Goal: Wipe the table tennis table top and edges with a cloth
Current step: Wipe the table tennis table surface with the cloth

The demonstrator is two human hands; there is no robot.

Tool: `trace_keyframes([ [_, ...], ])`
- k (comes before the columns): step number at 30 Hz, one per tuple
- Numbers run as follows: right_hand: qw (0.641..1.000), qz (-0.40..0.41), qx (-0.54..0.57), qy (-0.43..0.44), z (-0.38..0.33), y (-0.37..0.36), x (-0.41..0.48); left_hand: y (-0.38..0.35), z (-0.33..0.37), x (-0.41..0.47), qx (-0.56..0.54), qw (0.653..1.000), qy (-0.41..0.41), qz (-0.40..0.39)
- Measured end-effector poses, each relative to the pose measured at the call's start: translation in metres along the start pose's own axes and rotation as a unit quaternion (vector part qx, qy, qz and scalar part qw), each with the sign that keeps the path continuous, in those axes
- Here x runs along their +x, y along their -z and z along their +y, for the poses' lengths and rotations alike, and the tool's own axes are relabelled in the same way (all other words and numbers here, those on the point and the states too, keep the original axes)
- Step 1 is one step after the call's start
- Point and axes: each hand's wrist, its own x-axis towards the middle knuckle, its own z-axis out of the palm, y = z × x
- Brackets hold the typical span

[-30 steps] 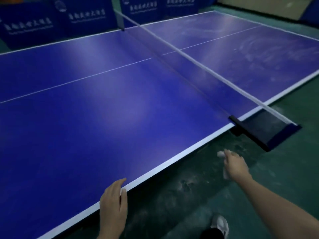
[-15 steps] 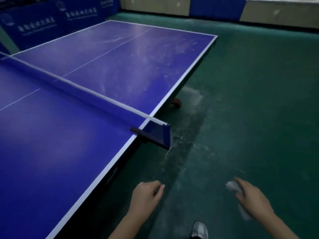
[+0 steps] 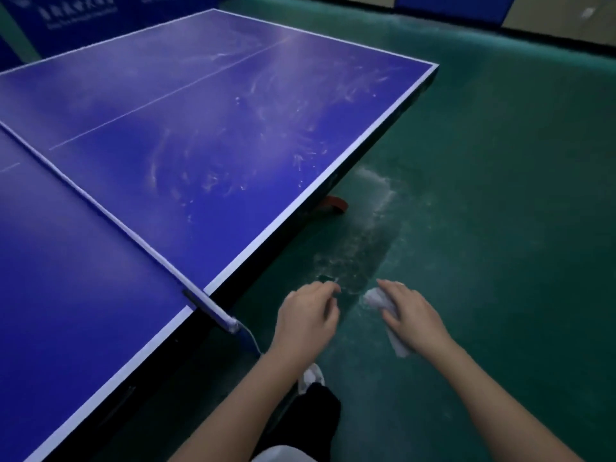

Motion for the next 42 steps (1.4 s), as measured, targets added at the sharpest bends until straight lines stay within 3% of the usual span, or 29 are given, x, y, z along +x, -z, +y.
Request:
trace_keyframes([
  [9, 0.968, -0.035, -0.050, 0.242, -0.098, 0.045, 0.194, 0.047, -0.056, 0.111, 0.012, 0.978, 0.166, 0.130],
  [13, 0.924, -0.084, -0.076, 0.365, -0.153, 0.041, 0.248, 0.061, -0.093, 0.124, 0.047, 0.953, 0.270, 0.129],
  [18, 0.875, -0.140, -0.082, 0.456, -0.212, 0.013, 0.281, 0.081, -0.134, 0.110, 0.078, 0.908, 0.399, 0.100],
  [22, 0.814, -0.181, -0.112, 0.540, -0.261, -0.013, 0.303, 0.083, -0.153, 0.102, 0.071, 0.858, 0.500, 0.089],
  [26, 0.725, -0.223, -0.141, 0.636, -0.296, -0.037, 0.313, 0.069, -0.154, 0.100, 0.029, 0.798, 0.595, 0.097],
  [32, 0.581, -0.157, -0.231, 0.765, -0.308, -0.084, 0.315, 0.036, -0.156, 0.119, -0.014, 0.673, 0.726, 0.144],
  [36, 0.517, -0.183, -0.217, 0.807, -0.345, -0.118, 0.356, 0.019, -0.171, 0.141, 0.035, 0.627, 0.763, 0.151],
  [38, 0.535, -0.190, -0.209, 0.796, -0.390, -0.136, 0.393, 0.015, -0.180, 0.146, 0.035, 0.631, 0.754, 0.178],
  [42, 0.686, -0.102, -0.209, 0.689, -0.477, -0.153, 0.501, 0.005, -0.205, 0.155, 0.085, 0.650, 0.731, 0.190],
])
